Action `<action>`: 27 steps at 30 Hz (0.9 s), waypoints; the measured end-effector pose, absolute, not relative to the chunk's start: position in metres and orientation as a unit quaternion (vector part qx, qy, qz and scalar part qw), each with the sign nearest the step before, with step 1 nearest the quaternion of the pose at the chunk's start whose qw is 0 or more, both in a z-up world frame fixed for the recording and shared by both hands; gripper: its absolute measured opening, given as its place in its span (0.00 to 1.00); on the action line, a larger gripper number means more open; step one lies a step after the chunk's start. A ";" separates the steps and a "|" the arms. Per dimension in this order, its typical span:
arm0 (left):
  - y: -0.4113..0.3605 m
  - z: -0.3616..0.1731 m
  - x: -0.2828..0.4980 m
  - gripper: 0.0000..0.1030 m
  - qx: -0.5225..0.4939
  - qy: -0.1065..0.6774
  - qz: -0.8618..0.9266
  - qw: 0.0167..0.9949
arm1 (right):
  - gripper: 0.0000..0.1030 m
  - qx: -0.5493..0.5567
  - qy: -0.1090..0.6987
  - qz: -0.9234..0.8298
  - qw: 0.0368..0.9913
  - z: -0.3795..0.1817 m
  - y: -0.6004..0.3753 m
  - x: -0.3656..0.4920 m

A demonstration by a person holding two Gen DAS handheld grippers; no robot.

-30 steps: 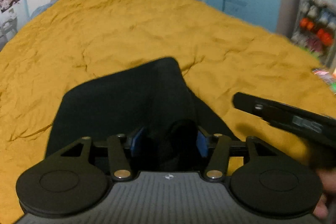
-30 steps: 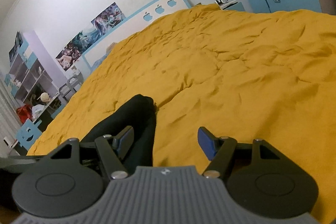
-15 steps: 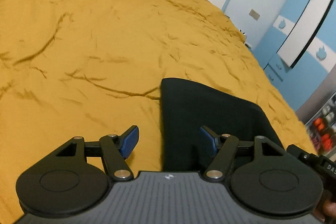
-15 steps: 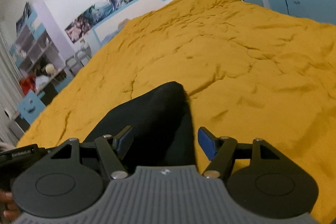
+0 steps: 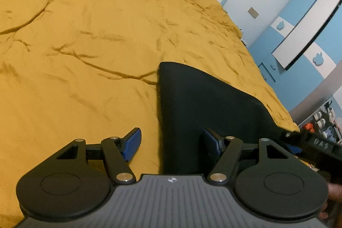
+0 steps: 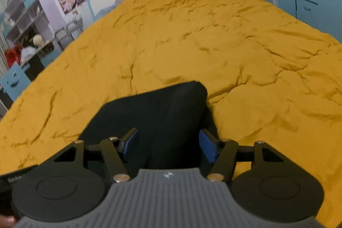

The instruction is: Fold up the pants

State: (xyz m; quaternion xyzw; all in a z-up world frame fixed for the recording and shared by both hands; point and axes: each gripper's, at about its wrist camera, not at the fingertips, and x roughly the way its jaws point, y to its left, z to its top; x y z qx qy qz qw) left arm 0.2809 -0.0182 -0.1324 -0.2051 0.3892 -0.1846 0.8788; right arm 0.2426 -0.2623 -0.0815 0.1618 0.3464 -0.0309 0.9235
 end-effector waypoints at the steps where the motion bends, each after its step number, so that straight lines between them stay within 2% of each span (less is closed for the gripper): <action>1: -0.017 -0.133 0.281 0.75 -0.209 0.389 -0.184 0.878 | 0.54 0.154 0.350 -0.034 0.923 -0.083 -0.261 0.243; 5: -0.020 -0.133 0.280 0.75 -0.205 0.386 -0.183 0.880 | 0.26 0.132 0.365 -0.045 0.921 -0.091 -0.262 0.245; 6: -0.020 -0.133 0.280 0.75 -0.204 0.386 -0.183 0.881 | 0.26 0.143 0.363 -0.046 0.919 -0.092 -0.265 0.244; 10: -0.018 -0.133 0.278 0.75 -0.214 0.384 -0.176 0.881 | 0.12 0.190 0.347 -0.035 0.918 -0.088 -0.272 0.243; 15: -0.011 -0.136 0.277 0.74 -0.238 0.382 -0.171 0.877 | 0.09 0.191 0.259 0.073 0.944 -0.063 -0.271 0.236; 18: -0.011 -0.137 0.277 0.74 -0.240 0.384 -0.169 0.876 | 0.10 0.236 0.298 0.036 0.924 -0.082 -0.299 0.240; 19: -0.013 -0.137 0.277 0.74 -0.235 0.384 -0.170 0.877 | 0.13 0.243 0.319 0.025 0.916 -0.092 -0.308 0.241; 21: -0.017 -0.136 0.276 0.74 -0.224 0.382 -0.169 0.880 | 0.34 0.208 0.327 -0.010 0.922 -0.108 -0.318 0.235; 22: -0.019 -0.136 0.275 0.74 -0.218 0.381 -0.170 0.882 | 0.53 0.187 0.323 -0.020 0.928 -0.112 -0.320 0.230; 24: -0.022 -0.136 0.274 0.74 -0.211 0.379 -0.171 0.885 | 0.54 0.172 0.317 -0.030 0.932 -0.115 -0.324 0.220; 27: -0.024 -0.136 0.273 0.74 -0.205 0.378 -0.170 0.887 | 0.49 0.136 0.304 -0.044 0.942 -0.107 -0.317 0.210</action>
